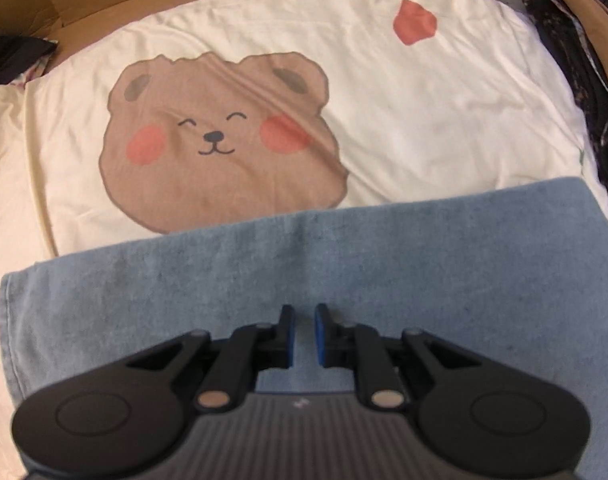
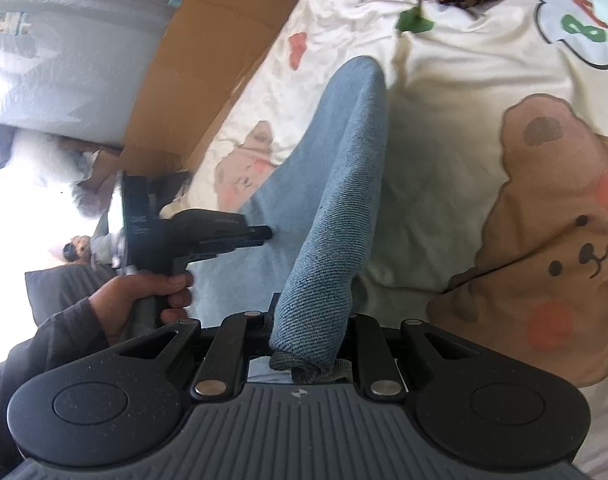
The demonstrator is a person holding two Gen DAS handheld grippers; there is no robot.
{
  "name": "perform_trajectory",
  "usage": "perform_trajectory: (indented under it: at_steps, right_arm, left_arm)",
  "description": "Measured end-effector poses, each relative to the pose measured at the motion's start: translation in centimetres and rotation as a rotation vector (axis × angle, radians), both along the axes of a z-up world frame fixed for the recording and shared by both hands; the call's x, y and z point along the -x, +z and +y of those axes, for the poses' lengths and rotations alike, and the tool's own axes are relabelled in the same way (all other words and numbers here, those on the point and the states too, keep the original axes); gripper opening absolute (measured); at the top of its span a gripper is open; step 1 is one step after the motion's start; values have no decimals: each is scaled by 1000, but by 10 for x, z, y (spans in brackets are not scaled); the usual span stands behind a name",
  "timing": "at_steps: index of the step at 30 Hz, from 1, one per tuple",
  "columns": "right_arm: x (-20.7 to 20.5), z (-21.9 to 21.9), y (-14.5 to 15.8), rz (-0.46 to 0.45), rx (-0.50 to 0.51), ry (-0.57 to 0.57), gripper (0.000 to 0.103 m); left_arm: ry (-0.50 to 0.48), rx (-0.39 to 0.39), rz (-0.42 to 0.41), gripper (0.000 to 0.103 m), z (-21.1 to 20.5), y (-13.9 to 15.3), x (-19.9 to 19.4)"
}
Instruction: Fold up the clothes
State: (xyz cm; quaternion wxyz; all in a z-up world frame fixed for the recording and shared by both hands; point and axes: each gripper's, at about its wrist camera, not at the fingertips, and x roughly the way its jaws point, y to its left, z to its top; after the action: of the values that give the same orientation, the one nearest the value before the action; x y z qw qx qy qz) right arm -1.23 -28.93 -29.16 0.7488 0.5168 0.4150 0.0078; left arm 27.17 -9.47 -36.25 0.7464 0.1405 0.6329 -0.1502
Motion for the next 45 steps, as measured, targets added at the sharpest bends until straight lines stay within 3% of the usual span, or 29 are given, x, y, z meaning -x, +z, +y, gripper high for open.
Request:
perform_trajectory:
  at_steps: [3,10,20,33,37,42,45]
  right_arm:
    - [-3,5,8,-19,21,53,14]
    - [-2,4,10,-19,33,61,14]
    - [-1,12,17,-41,56,71,14]
    - [-6,15,20,-48,81,62,14]
    - [-11,18,25,-54,105,79,14]
    - [-19,25,35,-59,148,108,14]
    - [-20,29,41,-56,169,120,14]
  left_arm:
    - [28,1,10,13,-5,-6,5]
    - [125,53,22,9,2,-10,-6]
    - [116,98,4,8,-1,-8,-22]
    - [175,103,-31,5,-1,3,-26]
    - [179,135,-92,11,10,21,-11]
    - [127,111,-98,14,39,34,25]
    - [147,103,-90,22,73,43,49]
